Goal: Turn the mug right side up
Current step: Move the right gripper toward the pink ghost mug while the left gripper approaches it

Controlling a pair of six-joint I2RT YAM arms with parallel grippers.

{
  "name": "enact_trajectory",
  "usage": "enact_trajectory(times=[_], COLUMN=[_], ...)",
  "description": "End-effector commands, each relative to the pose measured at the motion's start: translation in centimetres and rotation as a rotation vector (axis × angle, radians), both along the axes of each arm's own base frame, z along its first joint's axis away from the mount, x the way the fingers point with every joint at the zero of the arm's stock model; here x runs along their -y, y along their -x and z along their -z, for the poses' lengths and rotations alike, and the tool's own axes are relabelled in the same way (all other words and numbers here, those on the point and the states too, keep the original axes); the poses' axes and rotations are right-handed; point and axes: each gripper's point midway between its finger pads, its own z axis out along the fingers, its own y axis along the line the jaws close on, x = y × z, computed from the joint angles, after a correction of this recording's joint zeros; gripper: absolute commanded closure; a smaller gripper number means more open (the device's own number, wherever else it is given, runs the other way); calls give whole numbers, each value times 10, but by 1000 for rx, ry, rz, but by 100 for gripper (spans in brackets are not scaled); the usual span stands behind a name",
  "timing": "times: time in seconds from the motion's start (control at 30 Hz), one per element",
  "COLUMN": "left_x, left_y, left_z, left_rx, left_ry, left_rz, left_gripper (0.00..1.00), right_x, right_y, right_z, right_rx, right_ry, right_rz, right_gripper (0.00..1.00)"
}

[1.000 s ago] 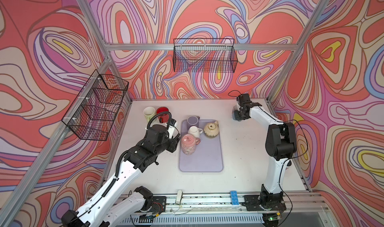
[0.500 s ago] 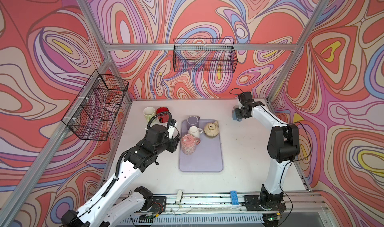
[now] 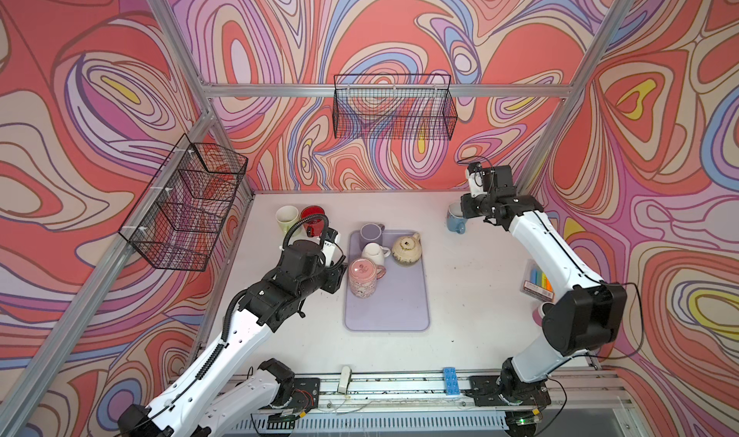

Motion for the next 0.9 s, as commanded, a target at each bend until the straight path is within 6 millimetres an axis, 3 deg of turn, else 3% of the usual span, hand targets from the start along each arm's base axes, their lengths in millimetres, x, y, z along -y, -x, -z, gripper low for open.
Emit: enact_trajectory(times=[0.0,0.27,0.4,0.63,0.77,0.8,0.87], left_x=[0,-2,4,10,13,13,14], left_y=[-1,-10,-11,-14,-18,-19,-21], left_z=[13,54,75,90,90,90,93], left_rx=[-56,-168,-244,-286,-289,-290,-292], left_ry=[78,193,247,277,274,271,264], left_rz=[-66,-230,-269,-292,-290,-289,-289], left_gripper=[48,62,68,69,69,69,69], right_x=[-50,-160,-195,-231,-242,-243,-246], right_y=[23,73,85,88,85,83,81], right_z=[17,54,78,114,126,141,150], right_rx=[-23,-40,-59,-122,-136,-161,-173], right_ry=[2,-124,-134,-193,-195,-186,-184], right_rz=[-163,-424,-500,-561,-575,-572,-570], right_gripper=[70,72,74,76,76,76,76])
